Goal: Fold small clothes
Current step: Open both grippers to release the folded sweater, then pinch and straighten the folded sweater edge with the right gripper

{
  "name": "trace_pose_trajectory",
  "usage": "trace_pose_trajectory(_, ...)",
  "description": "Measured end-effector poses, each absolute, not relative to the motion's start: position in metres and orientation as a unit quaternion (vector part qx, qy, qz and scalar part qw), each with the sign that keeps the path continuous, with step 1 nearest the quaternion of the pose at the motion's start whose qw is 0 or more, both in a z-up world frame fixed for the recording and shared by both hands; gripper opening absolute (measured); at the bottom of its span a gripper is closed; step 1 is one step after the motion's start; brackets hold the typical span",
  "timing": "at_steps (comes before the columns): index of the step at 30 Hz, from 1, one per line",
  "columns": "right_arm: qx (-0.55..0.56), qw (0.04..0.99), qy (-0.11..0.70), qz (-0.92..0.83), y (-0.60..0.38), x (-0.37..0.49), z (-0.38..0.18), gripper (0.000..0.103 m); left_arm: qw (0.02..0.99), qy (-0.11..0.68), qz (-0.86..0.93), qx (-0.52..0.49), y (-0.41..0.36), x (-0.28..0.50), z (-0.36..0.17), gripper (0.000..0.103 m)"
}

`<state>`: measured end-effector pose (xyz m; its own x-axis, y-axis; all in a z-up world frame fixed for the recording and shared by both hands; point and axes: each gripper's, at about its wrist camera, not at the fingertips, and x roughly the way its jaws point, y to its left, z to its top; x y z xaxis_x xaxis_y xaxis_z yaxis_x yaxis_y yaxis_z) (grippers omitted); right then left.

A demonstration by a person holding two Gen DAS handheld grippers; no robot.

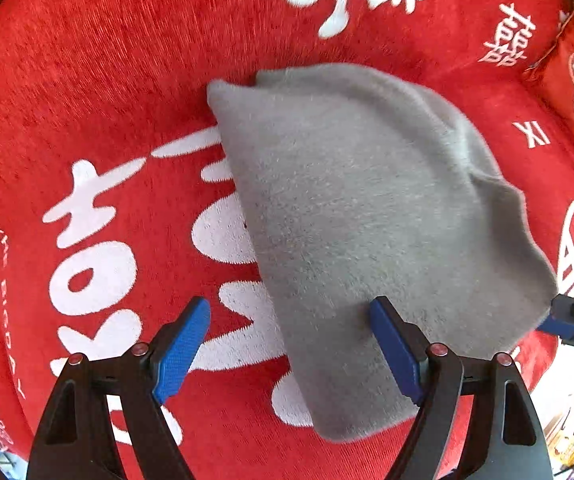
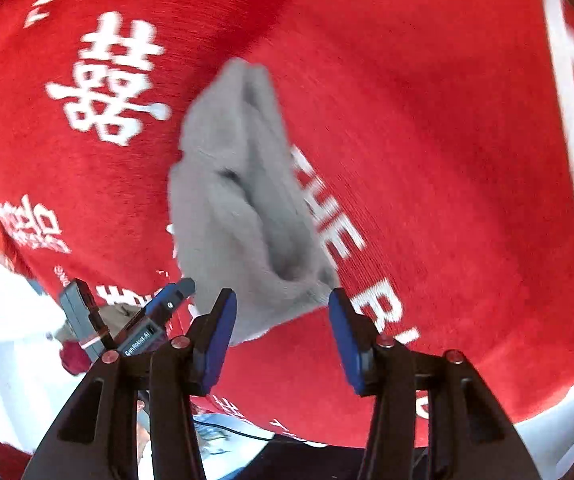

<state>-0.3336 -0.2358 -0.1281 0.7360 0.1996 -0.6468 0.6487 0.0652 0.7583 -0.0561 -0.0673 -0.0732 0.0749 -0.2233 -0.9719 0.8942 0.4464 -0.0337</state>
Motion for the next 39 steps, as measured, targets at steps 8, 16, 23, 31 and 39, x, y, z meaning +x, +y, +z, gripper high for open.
trace_pose_trajectory(8,0.684,0.664,0.272,-0.132,-0.221,-0.304,-0.127,0.009,0.66,0.507,-0.424,0.357,-0.057,-0.054,-0.077,0.083)
trace_pose_trajectory(16,0.657,0.668,0.326,-0.126,-0.191,-0.296,-0.143,0.056,0.649,0.554,-0.413,0.318,-0.016,-0.035,-0.069,0.083)
trace_pose_trajectory(23,0.681,0.665,0.303,-0.054,-0.154,-0.216,-0.164,0.057,0.676,0.57,-0.369,0.287,0.007,-0.012,-0.063,0.083)
trace_pose_trajectory(31,0.669,0.678,0.301,-0.051,-0.137,-0.179,-0.154,0.008,0.699,0.547,-0.355,0.294,0.034,0.001,-0.045,0.083)
trace_pose_trajectory(39,0.66,0.658,0.359,-0.057,-0.125,-0.182,-0.181,0.024,0.692,0.539,-0.372,0.303,0.028,-0.017,-0.048,0.083)
